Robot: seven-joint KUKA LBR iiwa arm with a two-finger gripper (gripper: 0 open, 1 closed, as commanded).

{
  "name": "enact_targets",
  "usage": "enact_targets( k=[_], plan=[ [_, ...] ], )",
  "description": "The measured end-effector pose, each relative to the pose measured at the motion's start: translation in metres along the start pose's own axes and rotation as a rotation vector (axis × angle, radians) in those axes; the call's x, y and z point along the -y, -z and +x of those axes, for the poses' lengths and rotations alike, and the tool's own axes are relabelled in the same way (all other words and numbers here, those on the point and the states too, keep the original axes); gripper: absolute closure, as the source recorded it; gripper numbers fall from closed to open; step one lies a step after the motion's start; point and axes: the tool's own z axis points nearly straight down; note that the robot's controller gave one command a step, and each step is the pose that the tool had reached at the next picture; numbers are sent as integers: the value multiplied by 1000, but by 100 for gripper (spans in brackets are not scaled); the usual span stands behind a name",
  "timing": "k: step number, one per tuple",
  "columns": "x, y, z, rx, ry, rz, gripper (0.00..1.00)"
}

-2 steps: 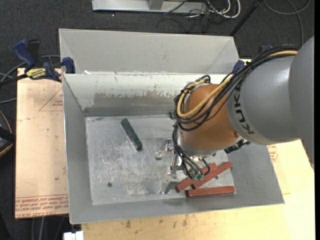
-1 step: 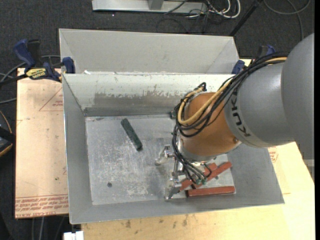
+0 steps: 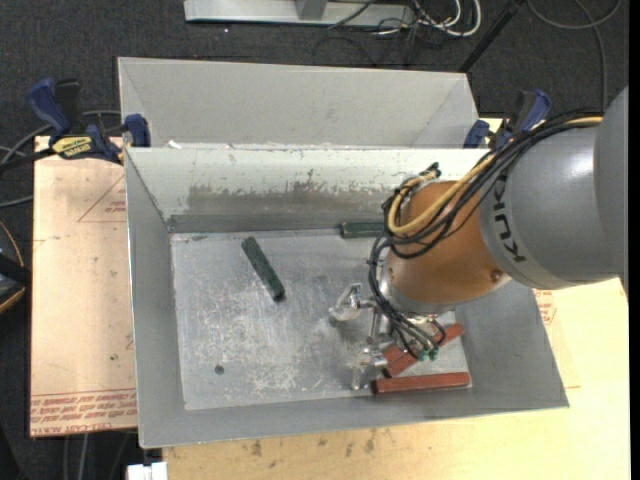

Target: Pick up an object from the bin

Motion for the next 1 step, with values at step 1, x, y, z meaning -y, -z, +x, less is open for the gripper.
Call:
enact_targets(
  k=[1],
  plan=[
    [51,0,23,13,-184,6,100]
  ],
)
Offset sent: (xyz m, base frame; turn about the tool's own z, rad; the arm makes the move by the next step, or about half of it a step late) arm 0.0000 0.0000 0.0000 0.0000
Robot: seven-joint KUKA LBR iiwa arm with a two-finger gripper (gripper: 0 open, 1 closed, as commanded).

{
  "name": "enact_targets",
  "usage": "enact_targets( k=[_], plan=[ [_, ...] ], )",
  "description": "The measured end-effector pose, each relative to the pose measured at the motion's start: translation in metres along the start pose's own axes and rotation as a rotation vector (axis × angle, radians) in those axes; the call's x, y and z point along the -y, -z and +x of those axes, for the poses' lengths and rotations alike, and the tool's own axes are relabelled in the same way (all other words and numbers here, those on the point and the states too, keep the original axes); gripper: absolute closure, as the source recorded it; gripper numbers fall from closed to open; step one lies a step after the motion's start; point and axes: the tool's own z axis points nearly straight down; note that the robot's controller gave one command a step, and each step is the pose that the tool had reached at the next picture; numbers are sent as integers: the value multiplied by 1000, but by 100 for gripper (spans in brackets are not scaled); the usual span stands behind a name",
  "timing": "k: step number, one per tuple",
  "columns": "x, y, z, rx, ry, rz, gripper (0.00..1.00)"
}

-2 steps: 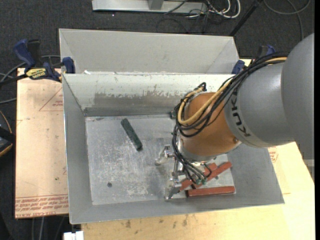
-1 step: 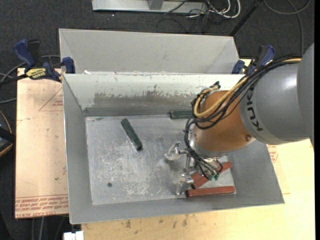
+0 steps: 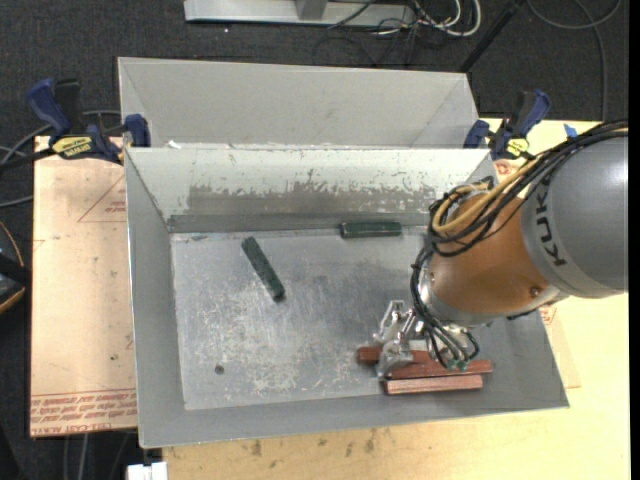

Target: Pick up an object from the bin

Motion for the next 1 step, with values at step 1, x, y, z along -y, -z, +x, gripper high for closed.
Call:
enact_targets(
  k=[1],
  plan=[
    [0,0,0,0,0,0,100]
  ],
)
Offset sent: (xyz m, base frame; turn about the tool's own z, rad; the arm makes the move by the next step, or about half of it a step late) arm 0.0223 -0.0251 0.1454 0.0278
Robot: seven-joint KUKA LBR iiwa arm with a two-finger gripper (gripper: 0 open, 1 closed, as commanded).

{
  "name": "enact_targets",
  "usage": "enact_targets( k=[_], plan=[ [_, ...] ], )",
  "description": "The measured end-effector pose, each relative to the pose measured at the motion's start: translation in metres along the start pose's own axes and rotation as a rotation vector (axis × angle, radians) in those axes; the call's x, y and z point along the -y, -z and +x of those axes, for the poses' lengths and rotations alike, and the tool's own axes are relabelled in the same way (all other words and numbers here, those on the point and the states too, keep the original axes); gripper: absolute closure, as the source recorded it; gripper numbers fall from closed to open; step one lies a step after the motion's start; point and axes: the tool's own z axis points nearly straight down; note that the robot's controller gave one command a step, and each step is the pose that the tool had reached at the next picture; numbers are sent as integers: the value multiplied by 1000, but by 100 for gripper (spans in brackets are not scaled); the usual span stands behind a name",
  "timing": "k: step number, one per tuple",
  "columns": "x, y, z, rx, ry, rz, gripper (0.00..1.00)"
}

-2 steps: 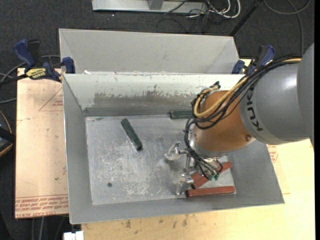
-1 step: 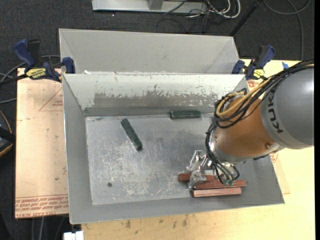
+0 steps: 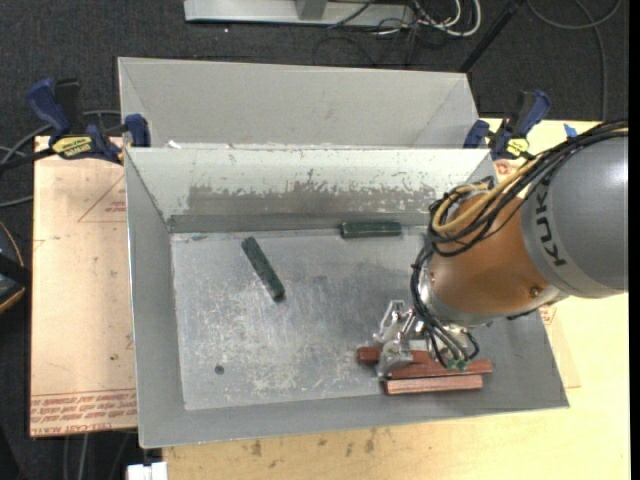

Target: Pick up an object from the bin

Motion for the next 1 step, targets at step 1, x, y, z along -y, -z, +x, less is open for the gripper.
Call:
enact_targets(
  k=[1],
  plan=[
    [23,145,-27,-17,-29,5,100]
  ],
)
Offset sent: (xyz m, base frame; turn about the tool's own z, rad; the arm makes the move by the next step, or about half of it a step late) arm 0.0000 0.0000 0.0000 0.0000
